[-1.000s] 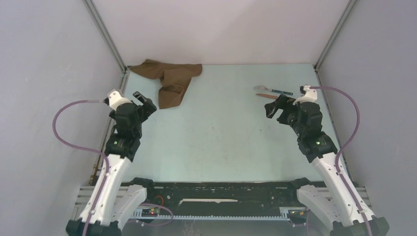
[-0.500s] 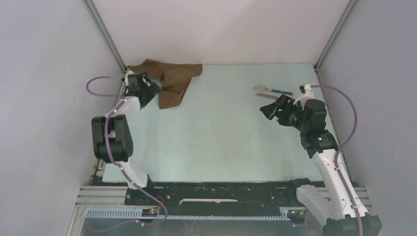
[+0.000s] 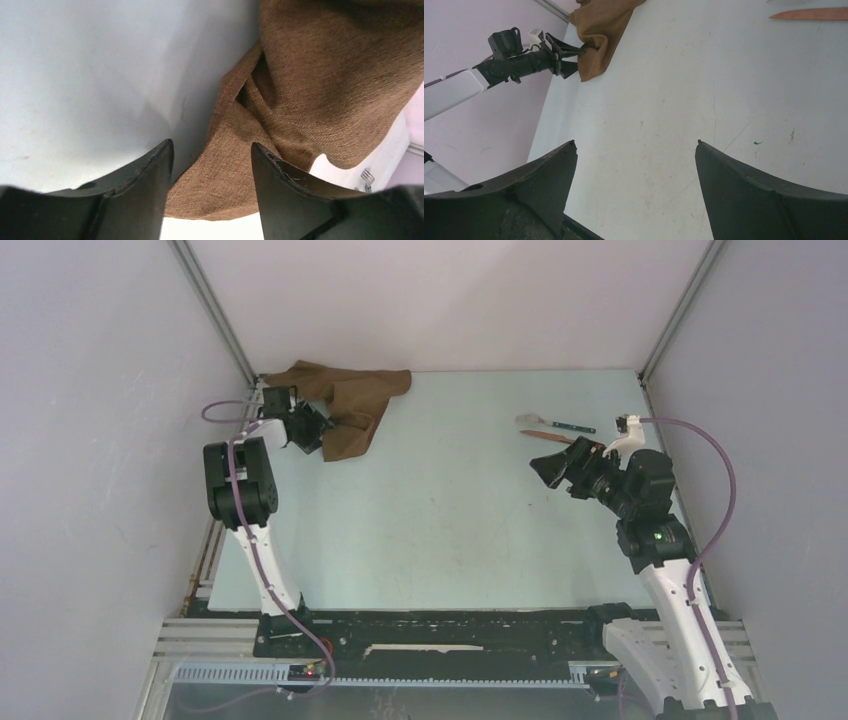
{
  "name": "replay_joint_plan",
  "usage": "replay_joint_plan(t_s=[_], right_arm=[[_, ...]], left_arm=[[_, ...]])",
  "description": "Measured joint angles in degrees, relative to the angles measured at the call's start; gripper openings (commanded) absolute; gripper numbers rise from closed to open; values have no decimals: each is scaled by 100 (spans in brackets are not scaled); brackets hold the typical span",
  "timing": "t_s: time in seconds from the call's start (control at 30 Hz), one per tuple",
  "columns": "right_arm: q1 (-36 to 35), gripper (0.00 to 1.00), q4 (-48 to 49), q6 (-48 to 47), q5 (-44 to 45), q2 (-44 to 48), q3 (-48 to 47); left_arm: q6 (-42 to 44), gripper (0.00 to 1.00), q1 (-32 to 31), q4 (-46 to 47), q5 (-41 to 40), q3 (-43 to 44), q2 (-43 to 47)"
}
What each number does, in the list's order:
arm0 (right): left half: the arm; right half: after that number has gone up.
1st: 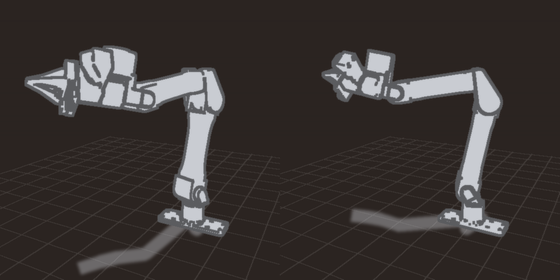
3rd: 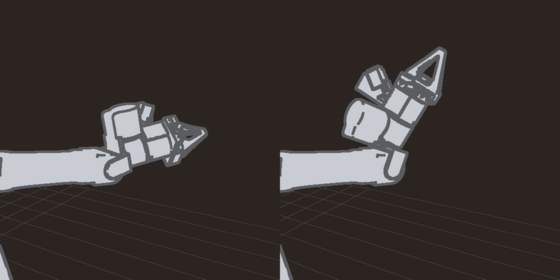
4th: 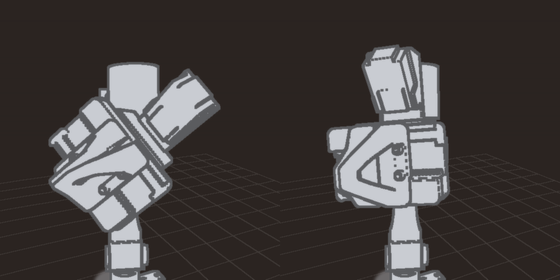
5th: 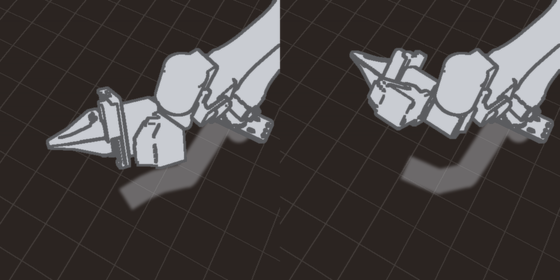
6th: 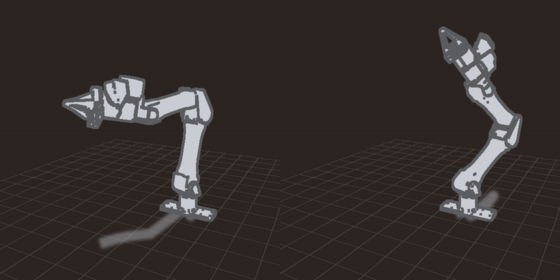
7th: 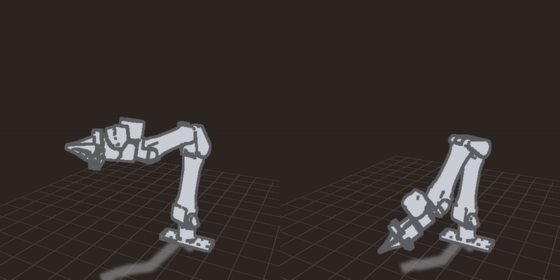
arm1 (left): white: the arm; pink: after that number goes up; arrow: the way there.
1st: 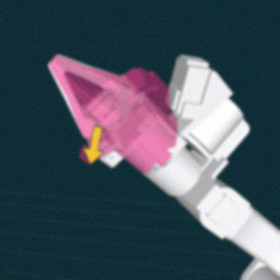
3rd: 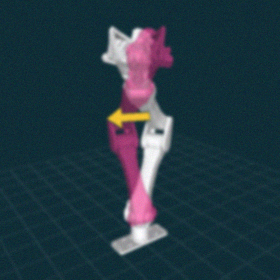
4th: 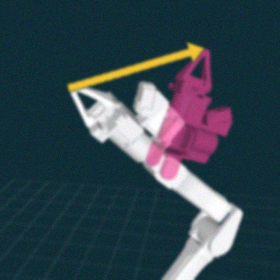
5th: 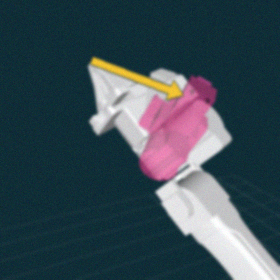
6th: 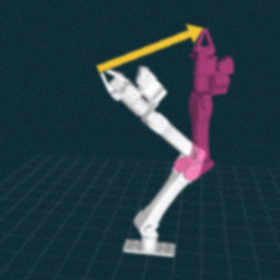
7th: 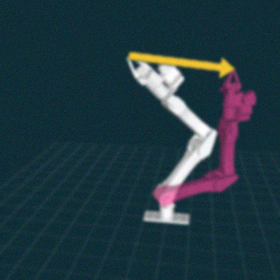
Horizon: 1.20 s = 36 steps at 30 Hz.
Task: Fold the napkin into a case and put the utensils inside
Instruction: Pick up the crumpled napkin from the corner of the board, then move the crumpled napkin to the center of the board.
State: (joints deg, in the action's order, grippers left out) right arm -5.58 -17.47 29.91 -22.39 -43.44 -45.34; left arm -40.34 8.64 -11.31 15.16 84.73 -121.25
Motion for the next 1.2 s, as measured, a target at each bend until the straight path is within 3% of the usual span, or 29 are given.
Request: replay_joint_plan(t_s=[0.13,0.27,0.43,0.63,0.73,0.77,0.87,1.0,1.2], right_arm=[[0,92,15,0,-9,-116,0],[-68,91,68,-7,-26,-431,20],[-590,87,201,-50,98,-1025,136],[-1740,84,551,11,190,-2120,157],[-2118,83,964,249,188,-2669,157],[-2227,82,1158,396,243,-2892,157],[-2535,79,1674,962,619,-3563,151],[-2962,68,1768,1674,1436,-4734,-387],[-3383,76,350,2308,2955,-6417,-2876]], left_arm=[[-317,18,0,2,302,-61,-37],[-708,1,-26,503,623,-702,221],[-1410,0,-284,1084,654,-3200,2079],[-1869,0,-767,1346,763,-5619,5608],[-1786,0,-723,188,649,-6295,7547],[-1707,0,-704,-605,494,-6369,8349],[-1596,0,-691,-2173,-26,-6172,9628],[-1462,0,-743,-3792,-623,-5689,10137],[-1248,0,-778,-5268,-2063,-4544,10362]])
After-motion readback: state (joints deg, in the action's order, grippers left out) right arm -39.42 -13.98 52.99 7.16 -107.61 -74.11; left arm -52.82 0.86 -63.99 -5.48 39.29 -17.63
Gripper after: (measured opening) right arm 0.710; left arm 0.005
